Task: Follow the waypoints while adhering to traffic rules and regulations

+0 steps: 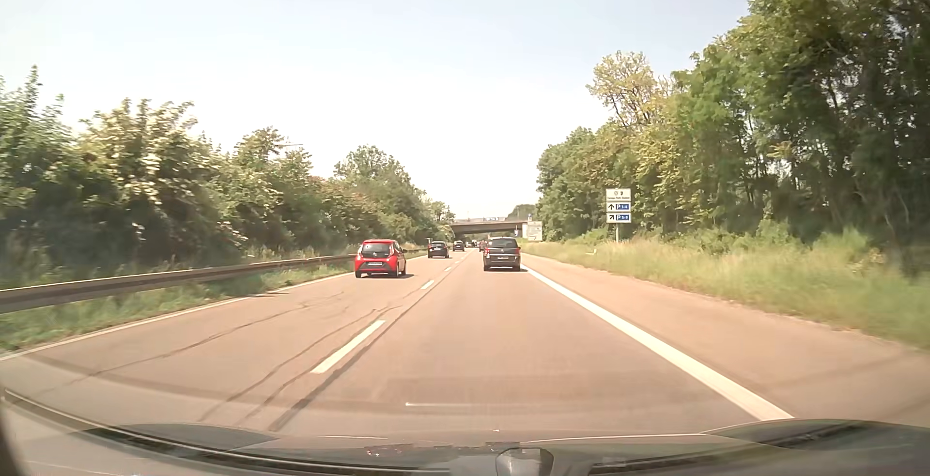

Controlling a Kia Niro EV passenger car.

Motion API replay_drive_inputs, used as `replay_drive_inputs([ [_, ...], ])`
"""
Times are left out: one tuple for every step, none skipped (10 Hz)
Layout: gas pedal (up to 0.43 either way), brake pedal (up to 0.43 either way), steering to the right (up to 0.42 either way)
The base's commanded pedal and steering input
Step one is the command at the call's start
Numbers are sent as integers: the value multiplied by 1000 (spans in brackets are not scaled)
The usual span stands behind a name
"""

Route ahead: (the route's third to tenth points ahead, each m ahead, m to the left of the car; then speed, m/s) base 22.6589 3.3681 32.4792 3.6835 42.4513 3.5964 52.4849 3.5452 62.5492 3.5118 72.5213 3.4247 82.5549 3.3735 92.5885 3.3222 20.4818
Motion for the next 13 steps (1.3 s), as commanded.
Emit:
replay_drive_inputs([
  [118,0,1],
  [118,0,1],
  [118,0,1],
  [118,0,1],
  [118,0,1],
  [118,0,1],
  [118,0,0],
  [118,0,0],
  [118,0,-1],
  [118,0,-2],
  [118,0,-3],
  [130,0,-3],
  [130,0,-3],
])
